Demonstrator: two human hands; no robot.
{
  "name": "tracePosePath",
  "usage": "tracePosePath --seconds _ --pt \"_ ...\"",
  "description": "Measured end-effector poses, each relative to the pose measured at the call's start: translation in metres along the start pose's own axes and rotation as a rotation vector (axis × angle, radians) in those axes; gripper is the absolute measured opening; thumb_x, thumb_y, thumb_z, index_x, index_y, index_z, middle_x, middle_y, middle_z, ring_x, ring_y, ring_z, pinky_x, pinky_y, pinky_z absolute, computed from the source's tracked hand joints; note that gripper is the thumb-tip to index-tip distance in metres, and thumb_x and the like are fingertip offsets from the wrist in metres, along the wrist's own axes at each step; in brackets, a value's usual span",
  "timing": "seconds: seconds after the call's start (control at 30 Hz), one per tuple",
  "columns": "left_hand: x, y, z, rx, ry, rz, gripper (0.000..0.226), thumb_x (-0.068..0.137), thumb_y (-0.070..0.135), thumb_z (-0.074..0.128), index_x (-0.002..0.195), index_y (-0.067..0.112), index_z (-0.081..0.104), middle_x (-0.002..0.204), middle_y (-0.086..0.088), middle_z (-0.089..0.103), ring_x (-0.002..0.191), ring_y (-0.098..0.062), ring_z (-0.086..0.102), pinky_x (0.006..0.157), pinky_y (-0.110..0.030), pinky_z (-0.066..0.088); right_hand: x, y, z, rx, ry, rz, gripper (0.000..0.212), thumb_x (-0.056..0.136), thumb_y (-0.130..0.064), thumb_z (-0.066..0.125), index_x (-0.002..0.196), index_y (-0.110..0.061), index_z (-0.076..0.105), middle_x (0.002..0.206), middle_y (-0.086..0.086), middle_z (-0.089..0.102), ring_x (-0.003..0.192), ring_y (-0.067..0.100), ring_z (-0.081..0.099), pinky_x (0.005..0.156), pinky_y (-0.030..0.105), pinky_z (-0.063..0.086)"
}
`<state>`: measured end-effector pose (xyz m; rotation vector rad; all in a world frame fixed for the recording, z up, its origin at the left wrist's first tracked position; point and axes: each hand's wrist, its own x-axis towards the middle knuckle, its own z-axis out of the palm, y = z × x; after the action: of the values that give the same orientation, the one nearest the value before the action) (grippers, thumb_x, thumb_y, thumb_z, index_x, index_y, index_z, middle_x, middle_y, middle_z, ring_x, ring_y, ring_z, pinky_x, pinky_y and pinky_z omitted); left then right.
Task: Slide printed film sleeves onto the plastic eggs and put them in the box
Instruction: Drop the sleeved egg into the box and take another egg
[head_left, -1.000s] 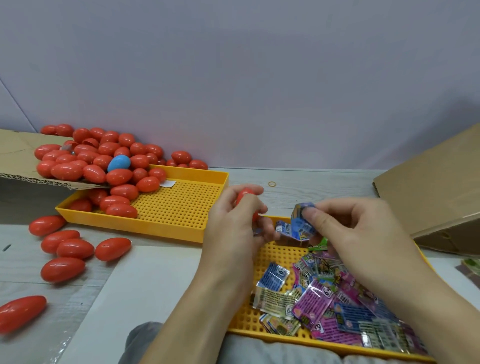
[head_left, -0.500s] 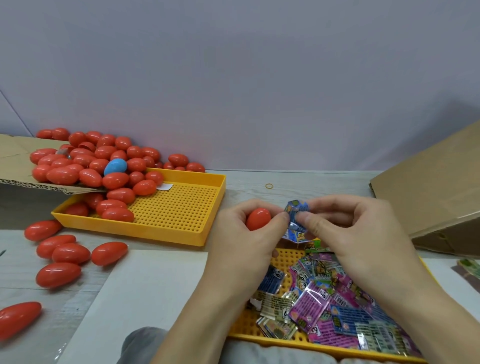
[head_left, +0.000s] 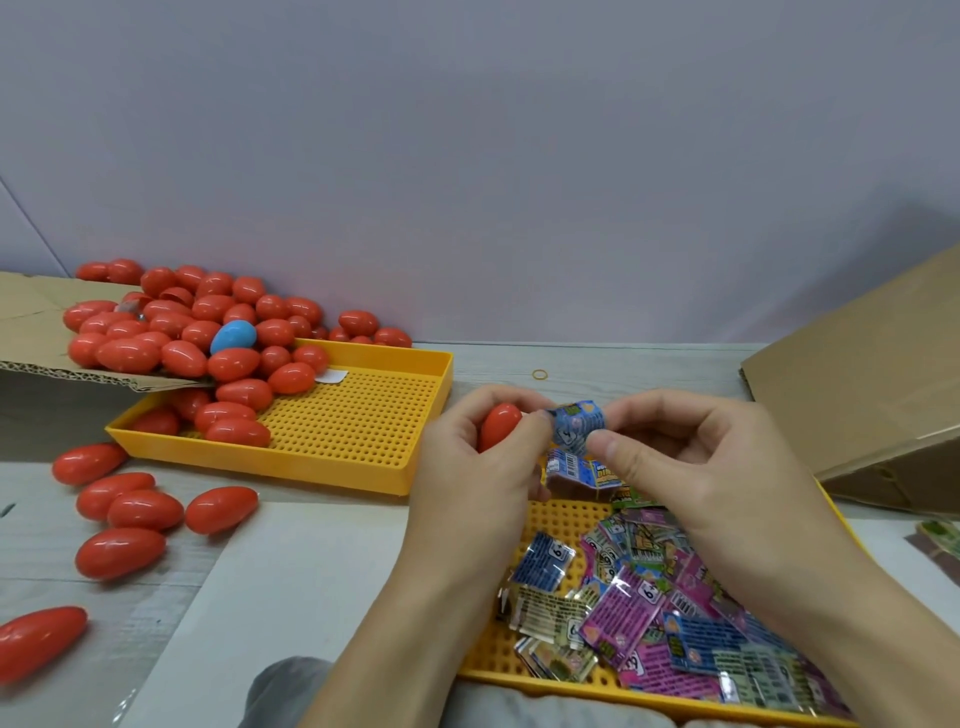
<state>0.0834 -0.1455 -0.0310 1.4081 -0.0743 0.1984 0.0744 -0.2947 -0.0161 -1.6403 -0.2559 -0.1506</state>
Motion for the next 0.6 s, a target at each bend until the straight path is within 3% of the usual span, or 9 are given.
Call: tracePosePath --seconds 0.23,0.37,0.43,0.53,0.6 --pt "-0.0015 0.0035 -0.0008 -0.075 -0.047 -0.038 0.008 0.069 0.018 0.064 0.067 0.023 0.069 0.062 -0.002 0.051 0.051 -0.013 0.043 0.051 -0.028 0.042 -0.0007 0.0048 -0.0018 0.137 -0.168 0.12 0.018 0.073 -0.026 0.082 0.091 -0.024 0.078 0.085 0.003 0.075 0.078 0.01 0.071 0.064 0.015 0.052" --pt "-0.0011 0.004 0.0001 -0.103 -0.052 -0.061 0.01 0.068 0.016 0.064 0.066 0.024 0.069 0.064 -0.004 0.052 0.05 -0.013 0.043 0.049 -0.026 0.042 0.0007 0.0079 -0.0046 0.041 -0.174 0.144 0.021 0.073 -0.03 0.07 0.092 -0.027 0.078 0.076 -0.002 0.069 0.069 0.01 0.058 0.06 0.023 0.049" --pt "-0.001 0.0037 0.0005 -0.097 -0.037 -0.062 0.011 0.067 0.016 0.063 0.067 0.025 0.07 0.064 -0.001 0.052 0.049 -0.013 0.043 0.049 -0.026 0.041 0.0006 0.0066 -0.0051 0.078 -0.169 0.173 0.028 0.069 -0.04 0.067 0.086 -0.02 0.078 0.074 0.001 0.063 0.068 0.015 0.053 0.056 0.026 0.043" --pt "-0.0023 0.0028 0.0006 -0.013 -0.052 -0.007 0.011 0.072 0.016 0.067 0.07 0.026 0.07 0.062 0.004 0.052 0.05 -0.012 0.044 0.05 -0.027 0.041 0.0017 0.0049 -0.0036 0.088 -0.128 0.186 0.055 0.07 -0.062 0.063 0.08 -0.01 0.075 0.075 0.006 0.056 0.066 0.02 0.046 0.05 0.027 0.037" --pt "-0.0033 0.0024 0.0011 0.08 -0.08 0.07 0.016 0.083 0.009 0.073 0.075 0.024 0.072 0.064 0.011 0.056 0.053 -0.007 0.049 0.052 -0.024 0.043 0.0024 0.005 -0.0022 0.066 -0.08 0.185 0.055 0.073 -0.063 0.07 0.076 -0.009 0.074 0.072 0.009 0.047 0.065 0.024 0.039 0.047 0.027 0.032"
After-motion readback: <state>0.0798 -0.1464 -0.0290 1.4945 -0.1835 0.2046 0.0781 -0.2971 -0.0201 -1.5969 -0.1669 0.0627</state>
